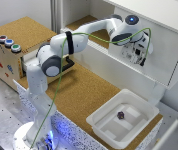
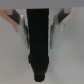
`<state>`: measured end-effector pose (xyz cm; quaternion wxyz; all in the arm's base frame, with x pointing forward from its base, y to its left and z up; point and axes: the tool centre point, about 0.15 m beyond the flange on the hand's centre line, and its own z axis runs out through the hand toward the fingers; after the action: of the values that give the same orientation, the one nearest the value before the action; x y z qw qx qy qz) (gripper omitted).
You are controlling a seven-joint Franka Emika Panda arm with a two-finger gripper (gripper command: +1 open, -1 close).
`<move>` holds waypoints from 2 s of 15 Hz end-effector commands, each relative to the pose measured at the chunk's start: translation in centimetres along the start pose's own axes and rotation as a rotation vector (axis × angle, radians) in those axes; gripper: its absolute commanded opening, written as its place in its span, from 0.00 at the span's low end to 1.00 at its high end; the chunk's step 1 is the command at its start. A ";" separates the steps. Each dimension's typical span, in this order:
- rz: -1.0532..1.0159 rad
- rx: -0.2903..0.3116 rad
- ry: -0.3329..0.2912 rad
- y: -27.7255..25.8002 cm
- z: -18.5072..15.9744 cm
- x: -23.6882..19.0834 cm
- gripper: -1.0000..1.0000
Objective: Grasp the door handle and slide the door to the left
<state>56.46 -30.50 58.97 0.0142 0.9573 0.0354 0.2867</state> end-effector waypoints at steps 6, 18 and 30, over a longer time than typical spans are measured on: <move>-0.211 0.061 0.185 -7.4 2.5 -2.5 0.00; -0.184 -0.006 0.192 -24.6 1.5 -0.2 0.00; -0.387 0.160 0.209 -40.8 0.6 1.3 0.00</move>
<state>56.30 3.61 59.08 -0.0413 0.9090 0.2205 0.3514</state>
